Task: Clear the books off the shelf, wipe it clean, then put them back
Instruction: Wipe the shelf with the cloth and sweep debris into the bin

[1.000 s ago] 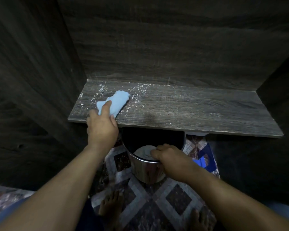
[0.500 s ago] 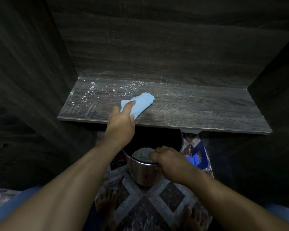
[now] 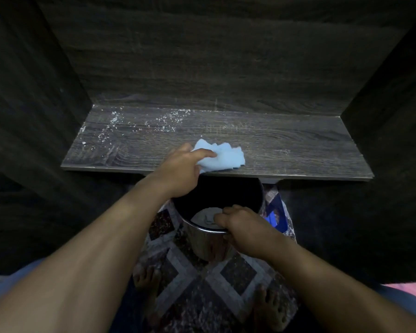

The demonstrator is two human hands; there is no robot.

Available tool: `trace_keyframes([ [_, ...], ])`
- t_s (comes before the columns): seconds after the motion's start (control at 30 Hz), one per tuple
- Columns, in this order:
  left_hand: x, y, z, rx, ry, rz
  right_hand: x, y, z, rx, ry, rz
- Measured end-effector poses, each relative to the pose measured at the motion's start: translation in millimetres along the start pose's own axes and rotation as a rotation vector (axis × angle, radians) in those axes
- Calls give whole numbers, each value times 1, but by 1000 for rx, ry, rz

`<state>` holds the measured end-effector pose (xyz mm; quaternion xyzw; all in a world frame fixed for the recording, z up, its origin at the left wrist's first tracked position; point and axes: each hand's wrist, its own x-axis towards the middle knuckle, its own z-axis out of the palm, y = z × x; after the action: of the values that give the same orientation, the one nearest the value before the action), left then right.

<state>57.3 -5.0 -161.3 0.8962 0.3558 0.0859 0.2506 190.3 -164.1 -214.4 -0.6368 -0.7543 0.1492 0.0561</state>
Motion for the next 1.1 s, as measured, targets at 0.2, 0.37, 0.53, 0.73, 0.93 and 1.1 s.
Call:
trace_keyframes([
  [0.2, -2, 3, -8, -12, -182, 62, -4, -4, 0, -3, -10, -29],
  [0.37, -8, 1, -21, -129, -366, 89, -7, -11, 0, 5, 2, -65],
  [0.53, -6, -12, -30, -282, -91, 76, -5, -14, 1, -15, -11, -65],
  [0.73, -3, -16, -14, -113, 232, -37, -3, -13, 1, -6, -11, -55],
  [0.93, -1, -14, 1, 97, 124, -14, -5, -9, 1, -20, -11, -45],
  [1.1, -3, -7, -22, -98, -223, 125, -10, -9, -5, 14, -51, -27],
])
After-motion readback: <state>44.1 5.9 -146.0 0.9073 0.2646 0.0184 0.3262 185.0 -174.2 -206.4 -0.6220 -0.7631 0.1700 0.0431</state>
